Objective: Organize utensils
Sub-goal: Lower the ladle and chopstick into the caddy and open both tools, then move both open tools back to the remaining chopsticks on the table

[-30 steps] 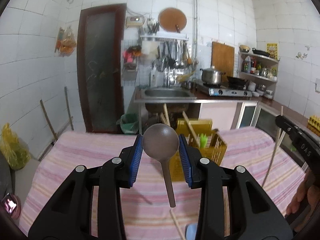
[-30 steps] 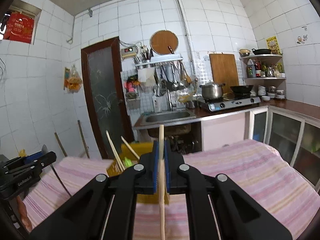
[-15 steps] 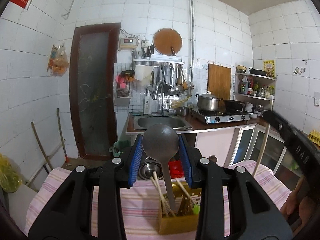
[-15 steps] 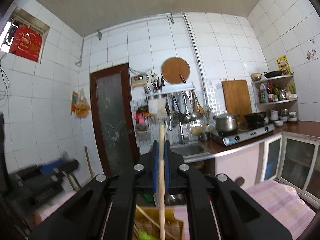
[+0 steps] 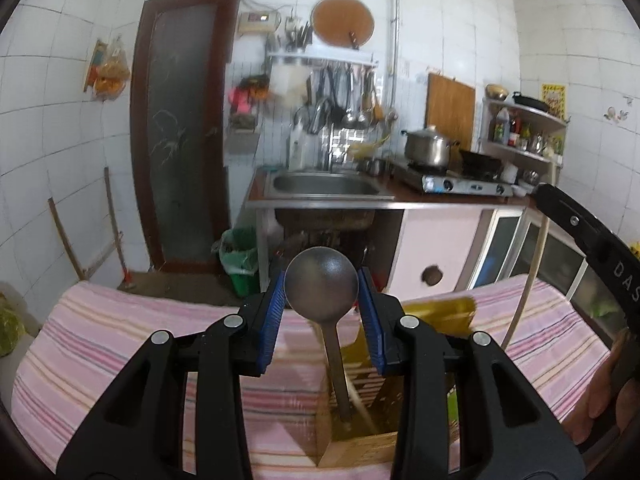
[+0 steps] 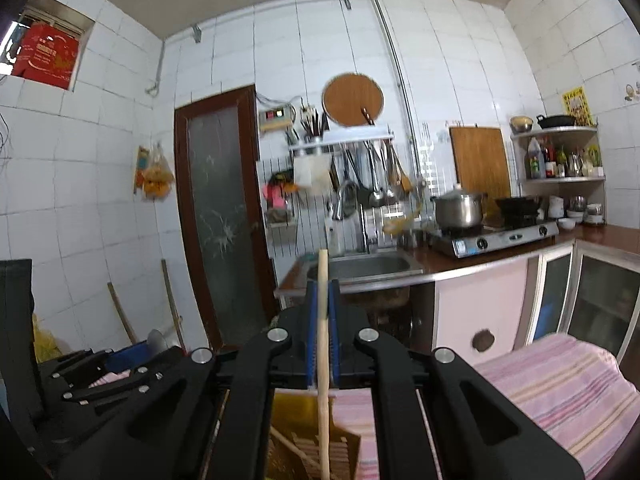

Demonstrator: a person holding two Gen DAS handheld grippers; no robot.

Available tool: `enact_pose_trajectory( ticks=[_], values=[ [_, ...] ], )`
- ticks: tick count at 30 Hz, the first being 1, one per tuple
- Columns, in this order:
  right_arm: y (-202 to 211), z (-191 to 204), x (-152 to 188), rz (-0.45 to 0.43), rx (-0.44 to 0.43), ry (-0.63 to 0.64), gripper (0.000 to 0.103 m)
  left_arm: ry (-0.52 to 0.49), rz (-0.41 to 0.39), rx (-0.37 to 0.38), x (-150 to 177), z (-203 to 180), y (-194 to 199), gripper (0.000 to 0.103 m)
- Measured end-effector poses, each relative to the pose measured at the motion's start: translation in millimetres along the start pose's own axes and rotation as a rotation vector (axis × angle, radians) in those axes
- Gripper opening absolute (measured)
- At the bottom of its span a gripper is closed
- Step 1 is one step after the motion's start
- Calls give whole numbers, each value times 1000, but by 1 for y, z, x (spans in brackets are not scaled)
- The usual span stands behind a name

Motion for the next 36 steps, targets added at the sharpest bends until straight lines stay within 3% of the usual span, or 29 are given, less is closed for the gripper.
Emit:
enact_pose_trajectory(
  ticks=[1, 2, 3, 4, 5, 7, 14, 21, 29, 36],
  values=[
    [0, -1, 3, 13, 5, 4, 7, 1, 5, -1, 3, 0, 1, 42],
    [2, -3, 6, 33, 19, 9, 8, 5, 10, 0, 5, 2, 4, 58],
    [5, -6, 8, 42, 29, 9, 20, 10, 10, -2, 7, 3, 11, 73],
    [9, -9, 7, 48, 42, 6, 33, 19, 2, -14, 7, 8, 21, 82],
    [16, -13, 5, 47, 58, -3, 62, 26, -5, -19, 6, 10, 28, 85],
    [32, -19, 2, 41, 74, -10, 68, 39, -7, -21, 7, 16, 46, 98],
    [86, -36, 12, 114, 140, 10, 81, 25, 17, -93, 27, 37, 99, 98],
    [119, -53, 59, 230, 173, -15, 82, -28, 117, -114, 82, 36, 126, 98],
    [138, -70, 119, 334, 212, -57, 82, 9, 287, -48, 160, 29, 120, 98],
    [137, -77, 164, 430, 261, -47, 82, -14, 381, -95, 204, 28, 100, 98]
  ],
)
Point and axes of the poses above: each gripper's, at about its wrist camera, not at the fingertips, and y roughly against the way its jaws point, z to its left, x to its underside, the point moved 8 cm from there along -y, roughly the way its jaws point, and after that the axes turned 9 degrees about -y, right-handed, at the moved point
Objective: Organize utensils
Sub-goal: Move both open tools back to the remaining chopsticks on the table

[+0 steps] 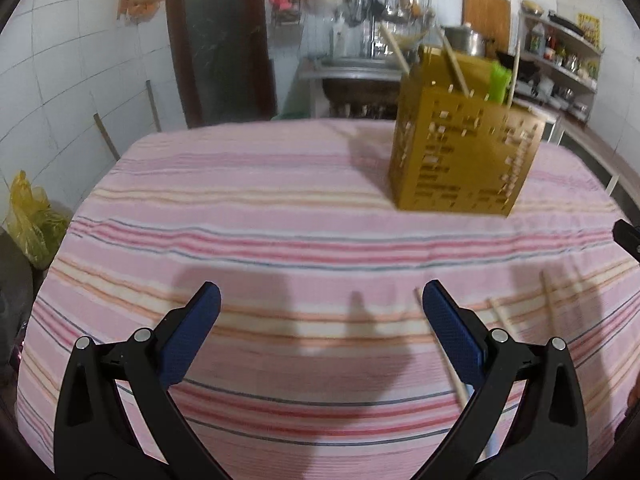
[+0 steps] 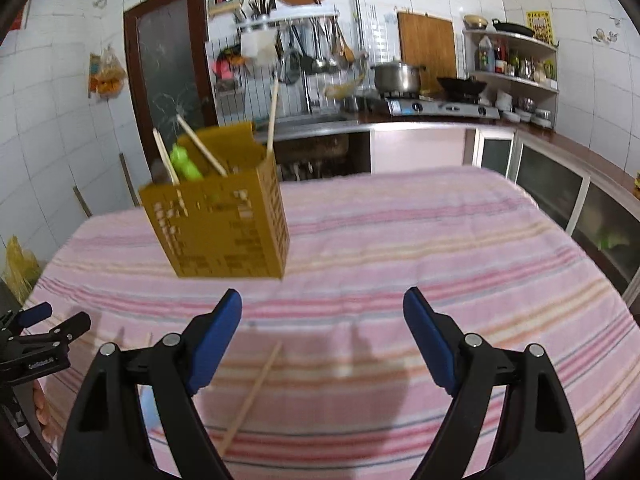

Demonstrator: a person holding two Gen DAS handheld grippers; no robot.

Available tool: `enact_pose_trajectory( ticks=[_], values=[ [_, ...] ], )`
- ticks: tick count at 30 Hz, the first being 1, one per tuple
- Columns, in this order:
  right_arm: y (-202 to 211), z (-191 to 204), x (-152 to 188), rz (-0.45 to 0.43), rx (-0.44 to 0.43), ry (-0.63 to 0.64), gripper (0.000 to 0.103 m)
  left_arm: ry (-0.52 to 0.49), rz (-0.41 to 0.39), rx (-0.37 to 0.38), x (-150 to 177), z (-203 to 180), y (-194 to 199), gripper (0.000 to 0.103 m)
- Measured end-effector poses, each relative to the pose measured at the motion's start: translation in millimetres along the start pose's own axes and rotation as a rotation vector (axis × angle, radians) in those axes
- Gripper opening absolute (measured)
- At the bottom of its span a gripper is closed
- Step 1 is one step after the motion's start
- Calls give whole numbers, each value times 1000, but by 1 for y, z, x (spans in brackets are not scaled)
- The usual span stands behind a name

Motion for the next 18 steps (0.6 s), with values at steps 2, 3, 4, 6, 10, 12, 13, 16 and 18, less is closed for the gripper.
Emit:
enact_pose_trajectory(
  ticks=[2, 3, 4, 6, 10, 12, 13, 16, 18],
  values=[
    [-6, 1, 9, 27, 12, 6, 82, -5, 26, -9, 6, -2, -8, 98],
    [-10, 0, 15, 41, 20, 11, 82, -7, 41, -10, 9, -4, -13, 98],
    [-13, 1, 18, 56, 33, 18, 82, -10, 51, -10, 10, -5, -15, 98],
    [-20, 2, 28, 89, 56, 30, 82, -24, 76, -6, 15, -10, -22, 98],
    [-33, 8, 42, 151, 64, 32, 82, -28, 100, 5, 15, -18, -29, 98],
    [-40, 12, 47, 183, 73, 37, 81, -23, 95, 5, 15, -20, -29, 98],
    [-42, 14, 49, 192, 78, 41, 81, -20, 91, 6, 15, -21, -29, 98],
    [-49, 23, 56, 231, 82, 55, 78, -24, 116, 6, 16, -26, -31, 98],
    [-55, 27, 62, 271, 96, 69, 65, -22, 125, 24, 17, -30, -31, 98]
  ],
)
Point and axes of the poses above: each gripper's, at about its wrist camera, not at the fingertips, and y roughly against the way its jaws point, z to its left, x to its underside, the point moved 8 cm from there along -y, roughly the way its jaws point, and after that the axes turned 9 degrees about -y, right-handed, at the moved point
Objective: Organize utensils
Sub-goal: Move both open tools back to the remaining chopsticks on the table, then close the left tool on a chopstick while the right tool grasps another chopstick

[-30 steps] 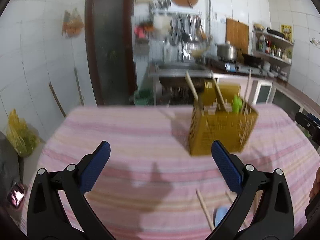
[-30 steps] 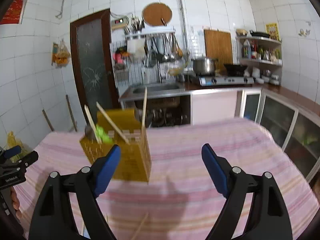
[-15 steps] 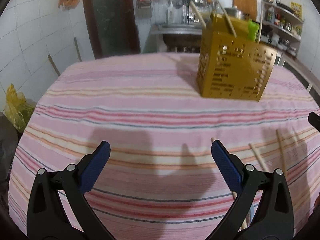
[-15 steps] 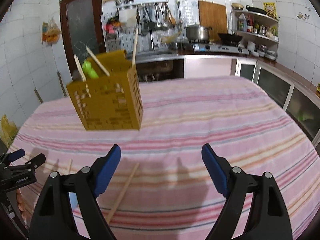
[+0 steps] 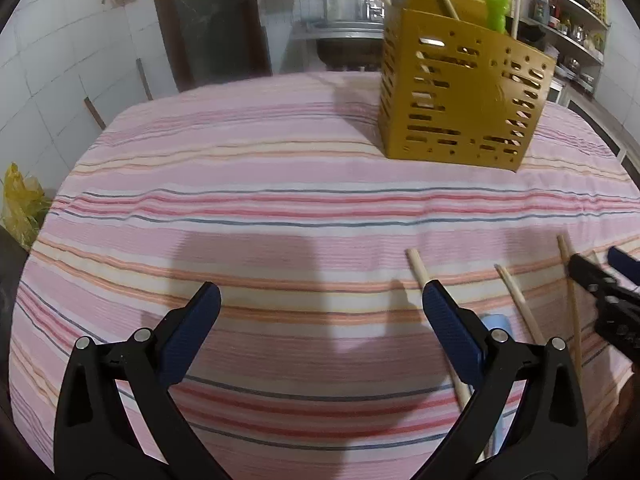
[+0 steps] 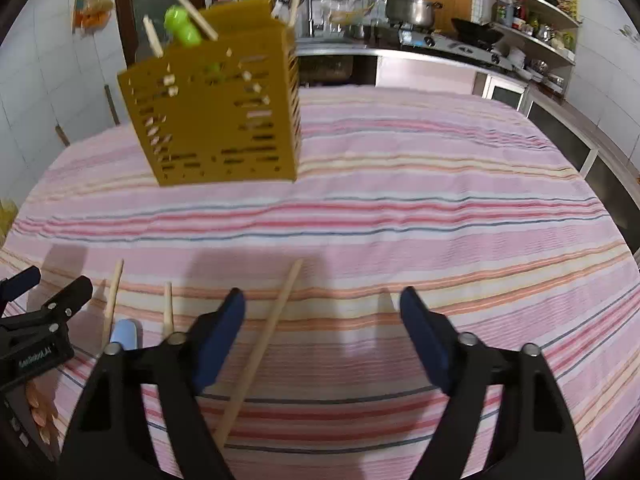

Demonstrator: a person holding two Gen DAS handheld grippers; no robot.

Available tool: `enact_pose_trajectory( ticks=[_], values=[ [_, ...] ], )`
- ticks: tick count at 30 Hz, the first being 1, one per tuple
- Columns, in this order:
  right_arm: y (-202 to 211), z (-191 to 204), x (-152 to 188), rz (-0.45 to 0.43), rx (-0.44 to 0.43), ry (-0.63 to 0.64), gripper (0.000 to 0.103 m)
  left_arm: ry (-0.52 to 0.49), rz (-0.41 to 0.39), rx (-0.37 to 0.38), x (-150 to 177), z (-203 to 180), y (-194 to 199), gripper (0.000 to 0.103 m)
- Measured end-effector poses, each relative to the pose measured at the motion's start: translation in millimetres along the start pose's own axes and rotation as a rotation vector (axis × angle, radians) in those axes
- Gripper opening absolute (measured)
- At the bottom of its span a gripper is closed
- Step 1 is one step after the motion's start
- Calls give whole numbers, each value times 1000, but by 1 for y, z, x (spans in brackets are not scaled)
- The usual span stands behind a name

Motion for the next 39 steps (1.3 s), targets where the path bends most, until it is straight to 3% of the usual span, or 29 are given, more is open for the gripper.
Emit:
enact_pose_trajectory(
  ticks=[2, 4, 5, 9, 12, 16, 20, 26, 28, 33, 39],
  values=[
    [-7, 4, 4, 42, -6, -1, 53, 8, 12, 10, 1, -2, -1, 98],
    [-8, 7, 5, 38, 1, 3, 48, 21, 30, 33, 2, -6, -2, 98],
    [-7, 10, 6, 40, -11, 11, 37, 25, 36, 45, 2, -8, -2, 98],
    [-4, 12, 5, 50, -42, 41, 14, 25, 44, 54, 1, -17, -3, 97],
    [-3, 7, 4, 62, -71, 42, 8, 40, 60, 68, 0, -21, -4, 96],
    [-1, -2, 4, 63, -78, 51, 8, 75, 90, 88, 1, -28, -13, 88],
    [-3, -10, 5, 59, -95, 31, 8, 53, 87, 40, 3, -33, -15, 81],
    [-10, -10, -2, 58, -96, 25, 8, 3, 82, 32, 0, -45, -11, 49],
    [-12, -11, -4, 62, -95, 21, 8, -20, 86, 32, -2, -49, -11, 33],
    [-9, -13, -2, 54, -105, 16, 7, -52, 92, 45, -7, -55, -11, 12],
    [1, -17, -3, 24, -114, 0, 7, -56, 75, 43, -13, -55, -7, 9]
  ],
)
Point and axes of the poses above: each gripper's, at about its wrist camera, not at the fingertips, and y roughly against the way its jaws point, z to its left, x to its underside, the point moved 8 cm from there along -y, roughly the way its jaws point, and after that the axes turned 9 degrees about -y, right-handed, at the moved point
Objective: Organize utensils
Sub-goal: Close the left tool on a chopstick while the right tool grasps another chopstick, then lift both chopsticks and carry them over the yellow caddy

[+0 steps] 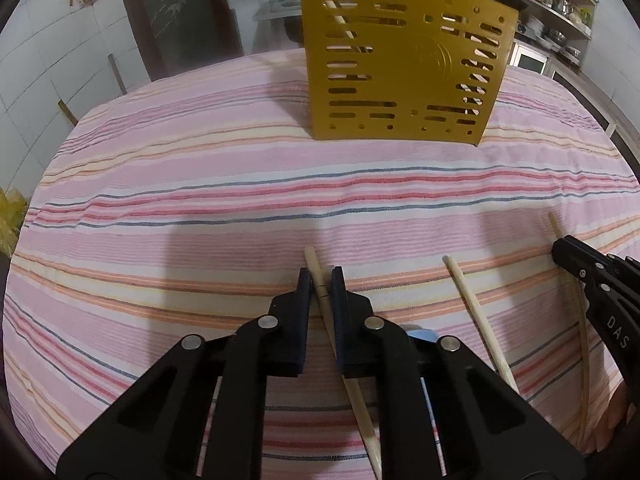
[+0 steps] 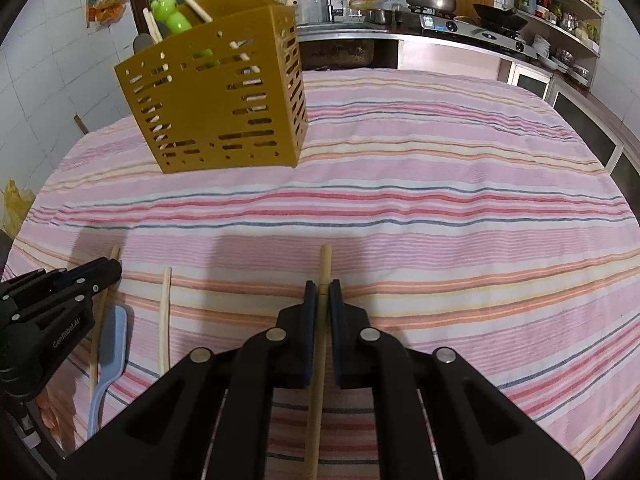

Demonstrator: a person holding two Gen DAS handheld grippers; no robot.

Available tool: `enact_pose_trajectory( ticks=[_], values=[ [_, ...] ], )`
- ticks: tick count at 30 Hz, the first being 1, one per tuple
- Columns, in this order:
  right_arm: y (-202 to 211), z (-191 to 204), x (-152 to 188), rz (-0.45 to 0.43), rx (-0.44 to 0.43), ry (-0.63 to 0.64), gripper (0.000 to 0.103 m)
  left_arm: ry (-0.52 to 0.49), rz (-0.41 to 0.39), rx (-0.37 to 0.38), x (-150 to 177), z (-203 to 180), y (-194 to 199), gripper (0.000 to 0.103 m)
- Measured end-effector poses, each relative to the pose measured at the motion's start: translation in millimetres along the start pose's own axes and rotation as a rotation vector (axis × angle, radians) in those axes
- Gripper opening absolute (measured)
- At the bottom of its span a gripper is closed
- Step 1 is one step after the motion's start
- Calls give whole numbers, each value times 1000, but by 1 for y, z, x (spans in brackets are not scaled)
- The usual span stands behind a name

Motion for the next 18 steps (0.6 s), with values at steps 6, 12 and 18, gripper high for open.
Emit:
enact_pose_trajectory(
  ticks=[6, 12, 18],
  values=[
    [21, 3, -9, -70, -25, -7, 6, 11, -91, -21, -11, 7, 25, 9],
    [48, 10, -20, -156, -61, -10, 6, 13, -199, -38, -21, 22, 60, 8],
    [78, 21, -32, -259, -87, 8, 6, 18, -291, -62, -25, 33, 95, 7]
  ],
)
Point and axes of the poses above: each gripper's, at about its wrist camera, not at the fingertips, and y roughly against the way its jaws point, z to its left, x to its underside, the point moved 8 cm from there along -y, roughly the way its jaws point, and after that the axes turned 9 degrees about -y, right-handed, at the moved point
